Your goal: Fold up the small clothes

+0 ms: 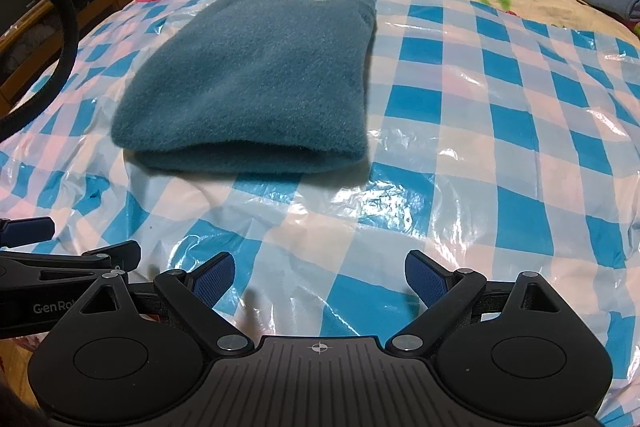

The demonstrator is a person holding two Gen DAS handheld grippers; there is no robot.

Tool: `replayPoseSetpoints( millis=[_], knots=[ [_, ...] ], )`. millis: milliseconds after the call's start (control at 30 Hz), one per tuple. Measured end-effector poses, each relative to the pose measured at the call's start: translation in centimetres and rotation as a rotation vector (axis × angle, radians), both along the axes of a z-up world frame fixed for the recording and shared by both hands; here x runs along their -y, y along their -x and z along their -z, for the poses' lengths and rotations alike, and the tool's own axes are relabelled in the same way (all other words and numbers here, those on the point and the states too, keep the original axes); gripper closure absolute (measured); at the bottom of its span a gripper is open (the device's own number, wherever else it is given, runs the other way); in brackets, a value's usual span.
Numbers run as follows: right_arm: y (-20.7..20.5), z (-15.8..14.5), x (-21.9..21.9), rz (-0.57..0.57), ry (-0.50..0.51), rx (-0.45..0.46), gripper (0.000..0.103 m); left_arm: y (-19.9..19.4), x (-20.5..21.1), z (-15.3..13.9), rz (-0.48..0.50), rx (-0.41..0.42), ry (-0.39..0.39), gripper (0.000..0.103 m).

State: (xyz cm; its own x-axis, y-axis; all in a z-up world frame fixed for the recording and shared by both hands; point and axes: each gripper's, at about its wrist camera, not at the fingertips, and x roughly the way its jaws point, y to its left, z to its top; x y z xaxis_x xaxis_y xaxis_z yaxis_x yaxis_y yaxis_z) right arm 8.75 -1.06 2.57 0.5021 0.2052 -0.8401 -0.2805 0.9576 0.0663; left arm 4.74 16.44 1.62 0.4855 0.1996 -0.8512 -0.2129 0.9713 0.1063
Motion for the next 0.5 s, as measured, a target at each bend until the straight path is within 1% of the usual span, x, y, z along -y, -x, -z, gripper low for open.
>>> replayPoseSetpoints(
  millis=[500],
  knots=[
    [0.17,0.15,-0.15,0.003,-0.002,-0.006,0.009,0.03,-0.18,0.07,0.001,-0.004,-0.002,0.010]
  ],
)
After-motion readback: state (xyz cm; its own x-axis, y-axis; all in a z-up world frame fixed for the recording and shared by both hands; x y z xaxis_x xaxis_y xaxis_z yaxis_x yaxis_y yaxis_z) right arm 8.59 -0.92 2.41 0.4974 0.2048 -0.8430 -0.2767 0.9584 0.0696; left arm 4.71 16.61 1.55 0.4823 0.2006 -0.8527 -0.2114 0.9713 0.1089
